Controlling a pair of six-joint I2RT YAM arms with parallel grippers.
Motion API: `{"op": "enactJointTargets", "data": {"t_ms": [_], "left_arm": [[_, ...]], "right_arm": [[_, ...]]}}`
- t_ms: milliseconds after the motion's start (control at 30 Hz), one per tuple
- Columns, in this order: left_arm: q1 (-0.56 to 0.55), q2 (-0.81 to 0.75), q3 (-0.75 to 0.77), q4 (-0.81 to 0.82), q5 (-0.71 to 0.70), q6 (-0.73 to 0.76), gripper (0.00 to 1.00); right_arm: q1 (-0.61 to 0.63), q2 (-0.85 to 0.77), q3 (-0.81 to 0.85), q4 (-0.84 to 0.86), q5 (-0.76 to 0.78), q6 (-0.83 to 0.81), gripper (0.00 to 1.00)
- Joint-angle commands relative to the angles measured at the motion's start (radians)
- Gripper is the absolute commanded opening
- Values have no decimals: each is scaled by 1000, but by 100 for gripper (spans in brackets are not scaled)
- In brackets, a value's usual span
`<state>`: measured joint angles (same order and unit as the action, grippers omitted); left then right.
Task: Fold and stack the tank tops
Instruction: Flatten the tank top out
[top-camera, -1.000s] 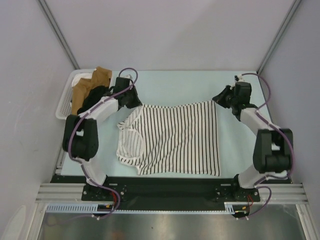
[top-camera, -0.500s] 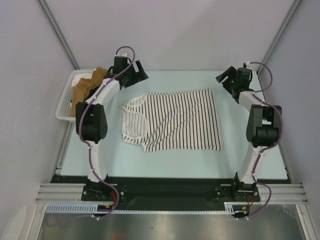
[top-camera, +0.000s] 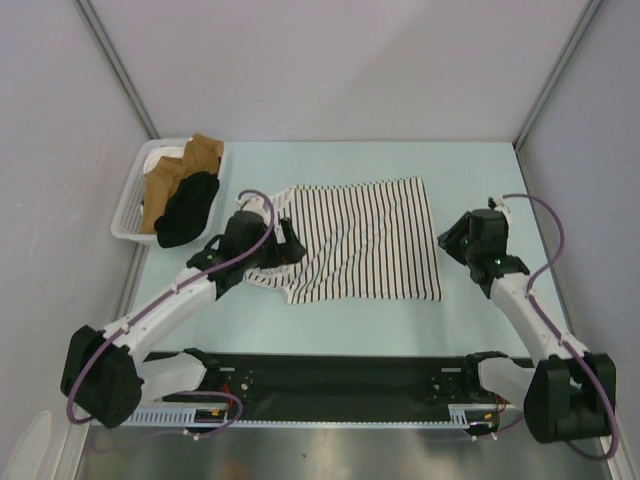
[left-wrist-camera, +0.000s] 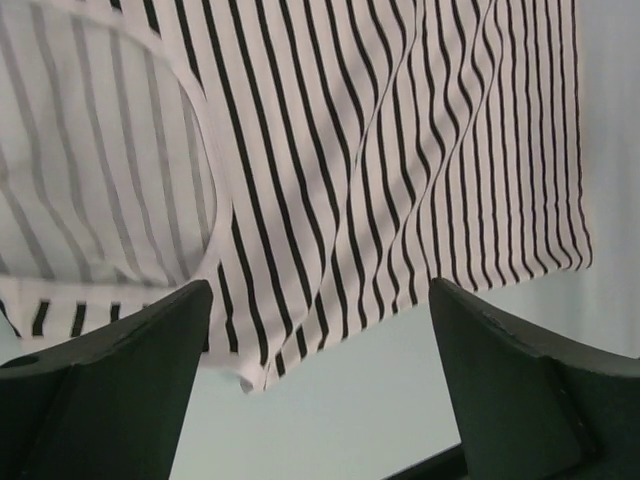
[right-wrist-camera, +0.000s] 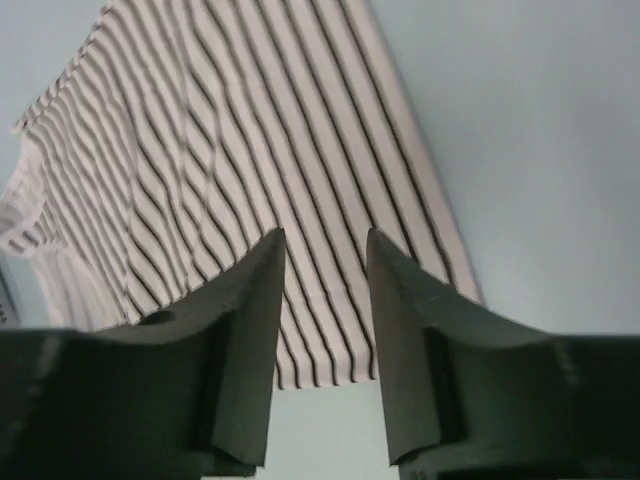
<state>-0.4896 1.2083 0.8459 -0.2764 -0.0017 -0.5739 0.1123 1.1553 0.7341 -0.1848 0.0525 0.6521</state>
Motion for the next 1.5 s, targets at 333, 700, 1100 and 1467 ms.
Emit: {"op": "enactJointTargets", "data": {"t_ms": [333, 700, 1100, 1467], "left_arm": [[-115, -346, -332, -72, -52, -159, 93], [-118, -349, -410, -21, -38, -173, 93], [-201, -308, -446, -6, -52, -279, 87], [-333, -219, -493, 111, -80, -402, 65]], "right_arm": [[-49, -305, -337, -262, -37, 119, 59], [-34, -174, -334, -122, -23, 122, 58], [-17, -270, -269, -358, 213, 155, 0], [-25, -296, -308, -363, 190, 202, 0]]}}
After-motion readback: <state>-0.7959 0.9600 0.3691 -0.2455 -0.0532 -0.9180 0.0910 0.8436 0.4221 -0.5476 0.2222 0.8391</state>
